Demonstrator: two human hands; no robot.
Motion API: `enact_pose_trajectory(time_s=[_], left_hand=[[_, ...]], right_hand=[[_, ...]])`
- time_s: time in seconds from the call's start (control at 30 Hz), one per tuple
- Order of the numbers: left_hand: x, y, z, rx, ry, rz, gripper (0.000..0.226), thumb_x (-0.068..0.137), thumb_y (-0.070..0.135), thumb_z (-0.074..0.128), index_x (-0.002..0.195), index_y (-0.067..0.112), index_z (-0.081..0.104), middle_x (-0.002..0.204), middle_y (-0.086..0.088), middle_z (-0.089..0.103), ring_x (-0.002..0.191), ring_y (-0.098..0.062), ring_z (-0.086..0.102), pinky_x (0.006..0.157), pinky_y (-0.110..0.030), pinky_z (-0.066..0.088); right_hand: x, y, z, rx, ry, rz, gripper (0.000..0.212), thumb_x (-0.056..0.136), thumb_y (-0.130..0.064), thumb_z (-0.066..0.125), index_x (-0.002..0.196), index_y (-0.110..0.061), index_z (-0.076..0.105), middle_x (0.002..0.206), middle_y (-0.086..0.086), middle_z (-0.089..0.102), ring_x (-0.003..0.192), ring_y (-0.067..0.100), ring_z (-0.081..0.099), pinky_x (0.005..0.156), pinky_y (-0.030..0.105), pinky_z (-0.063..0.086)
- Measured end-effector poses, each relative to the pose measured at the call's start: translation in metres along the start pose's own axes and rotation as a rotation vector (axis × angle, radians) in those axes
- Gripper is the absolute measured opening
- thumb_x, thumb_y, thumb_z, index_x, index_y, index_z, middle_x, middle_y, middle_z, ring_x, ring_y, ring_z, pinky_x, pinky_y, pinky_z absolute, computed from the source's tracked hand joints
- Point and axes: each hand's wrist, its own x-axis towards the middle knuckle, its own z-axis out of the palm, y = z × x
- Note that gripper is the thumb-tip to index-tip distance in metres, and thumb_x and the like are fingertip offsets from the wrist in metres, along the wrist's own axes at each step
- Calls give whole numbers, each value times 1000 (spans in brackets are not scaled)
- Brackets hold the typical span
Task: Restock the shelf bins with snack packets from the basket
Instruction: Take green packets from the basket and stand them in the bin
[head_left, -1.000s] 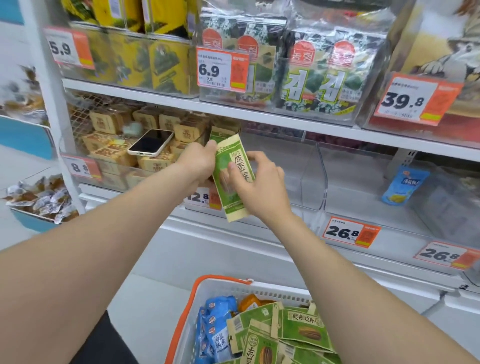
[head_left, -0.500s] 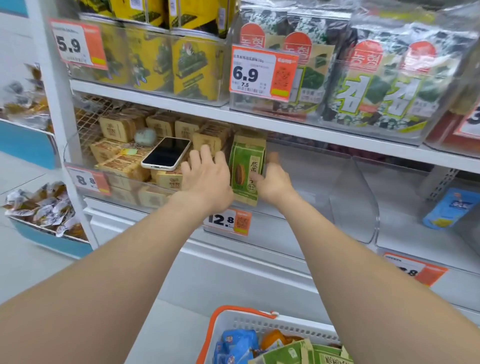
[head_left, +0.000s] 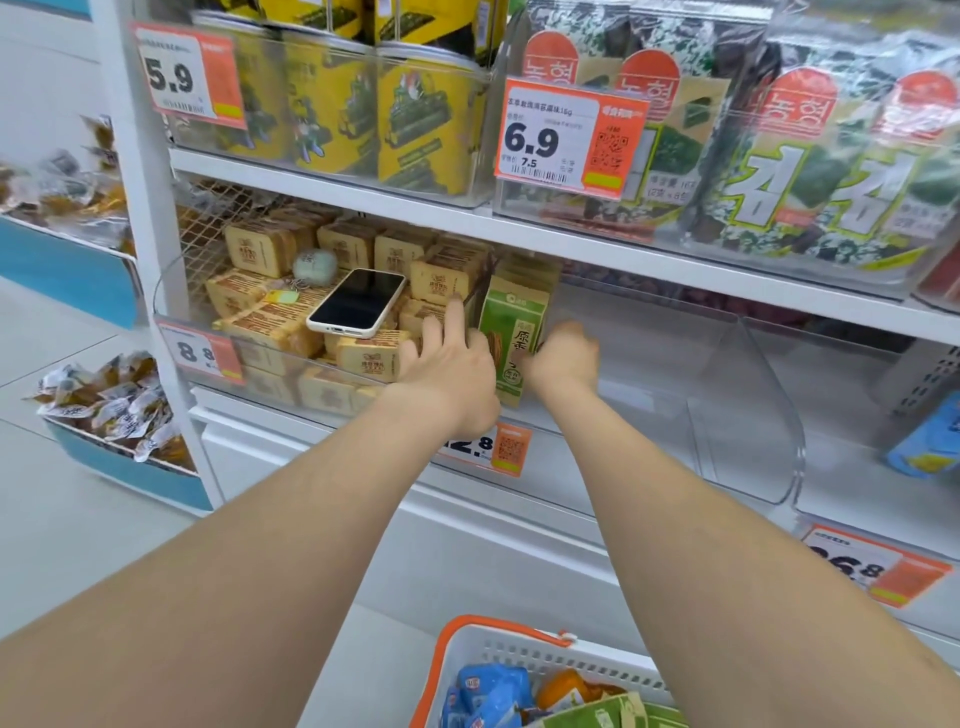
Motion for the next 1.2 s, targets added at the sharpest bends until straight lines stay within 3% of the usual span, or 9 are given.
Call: enact_pose_trajectory(time_s=[0.17,0.27,0.37,0.57,0.73,0.87,1.03,1.1,1.2], left_hand=[[0,4,-1,28,-14,33,49,93,15,51,140,4,46,170,-17,-14,154,-48,-6,122,-60,12],[-2,10,-2,44,49,45,46,90,17,54,134,6,54,169,-20,2,155,-47,-2,125,-60,8],[-10,19,-5,49,111,78,40,87,20,56,125,10,59,160,-20,23,148,-46,13,120,-59,16],[-32,34,-10,68,287,168,33,87,23,59,118,16,51,127,-13,38,116,-38,38,96,-49,36],[-54,41,-17,-32,108,124,19,94,23,59,110,16,51,111,-11,58,100,-37,57,77,-41,44],[-76,50,-1,41,-55,168,14,95,31,57,102,19,56,99,-6,54,88,-33,54,74,-38,44],[-95,60,40,230,-522,290,24,94,21,49,110,20,67,102,-3,71,94,-28,72,86,-42,60],[-103,67,49,315,-655,306,27,95,19,51,117,20,67,96,-1,69,95,-26,73,90,-44,60],[-110,80,61,385,-673,373,32,99,16,49,126,16,65,118,-5,67,105,-29,68,85,-38,57]], right_hand=[[-7,7,-13,-69,-32,-23,46,92,-34,79,118,-6,54,122,15,63,116,34,63,80,33,47],[-17,9,-24,-49,-52,-18,29,90,-28,73,85,-11,50,109,14,67,101,37,69,81,40,59],[-39,8,-37,-12,0,-78,13,89,-19,58,88,-6,60,99,17,65,94,42,65,70,37,51],[-106,43,-58,-171,252,-609,25,88,-18,47,95,-10,69,92,11,68,89,34,57,75,43,49],[-139,93,-62,-150,333,-874,17,81,-19,47,81,-11,63,78,6,60,76,30,49,67,41,40],[-167,128,-46,-337,10,-930,23,79,-21,47,81,-13,68,77,7,63,76,32,57,66,38,45],[-199,179,-20,-653,-637,-683,31,89,-18,53,116,-22,69,115,9,69,107,33,64,85,40,54],[-213,203,-12,-705,-770,-607,30,90,-16,51,115,-20,67,115,10,68,107,34,66,86,41,56],[-230,233,-3,-718,-799,-587,32,90,-15,52,119,-18,63,122,10,67,112,34,65,88,40,55]])
